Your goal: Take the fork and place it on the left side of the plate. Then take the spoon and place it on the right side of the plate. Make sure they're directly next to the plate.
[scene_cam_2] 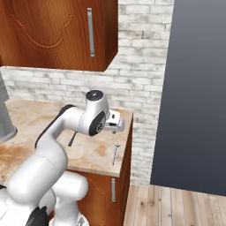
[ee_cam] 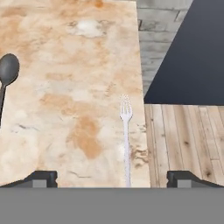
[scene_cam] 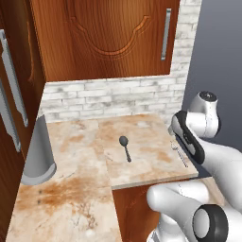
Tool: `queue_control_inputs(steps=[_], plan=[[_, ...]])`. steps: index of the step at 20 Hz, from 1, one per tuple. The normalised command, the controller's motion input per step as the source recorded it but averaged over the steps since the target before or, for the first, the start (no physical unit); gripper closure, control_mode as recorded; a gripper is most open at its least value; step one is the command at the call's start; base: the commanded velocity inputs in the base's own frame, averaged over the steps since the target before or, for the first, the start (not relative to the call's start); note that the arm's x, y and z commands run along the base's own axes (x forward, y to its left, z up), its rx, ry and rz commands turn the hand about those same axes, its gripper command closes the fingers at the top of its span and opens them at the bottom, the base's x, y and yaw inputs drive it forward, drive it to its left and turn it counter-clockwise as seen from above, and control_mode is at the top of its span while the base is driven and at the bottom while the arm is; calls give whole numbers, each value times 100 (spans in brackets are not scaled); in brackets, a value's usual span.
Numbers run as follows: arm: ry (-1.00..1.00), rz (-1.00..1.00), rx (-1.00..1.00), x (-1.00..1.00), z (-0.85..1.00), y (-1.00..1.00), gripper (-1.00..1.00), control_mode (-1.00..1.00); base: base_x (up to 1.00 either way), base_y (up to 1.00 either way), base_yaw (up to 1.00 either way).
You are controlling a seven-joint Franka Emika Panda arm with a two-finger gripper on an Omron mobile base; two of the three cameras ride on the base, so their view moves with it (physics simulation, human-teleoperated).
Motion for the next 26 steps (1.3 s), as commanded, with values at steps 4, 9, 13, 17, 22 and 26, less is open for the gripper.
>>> queue_control_inputs(steps=[4, 9, 13, 17, 22, 26], plan=[[0, 5, -1, 43, -33, -13, -100, -100, 0, 0, 0], [1, 5, 0, 43, -30, -13, -100, -100, 0, 0, 0], [1, 7, 0, 35, -26, -16, -100, -100, 0, 0, 0], [15, 1, 0, 12, -27, -16, -100, -100, 0, 0, 0], [30, 0, 0, -3, -38, -8, -100, -100, 0, 0, 0], [7, 0, 2, 2, -43, -3, -100, -100, 0, 0, 0]])
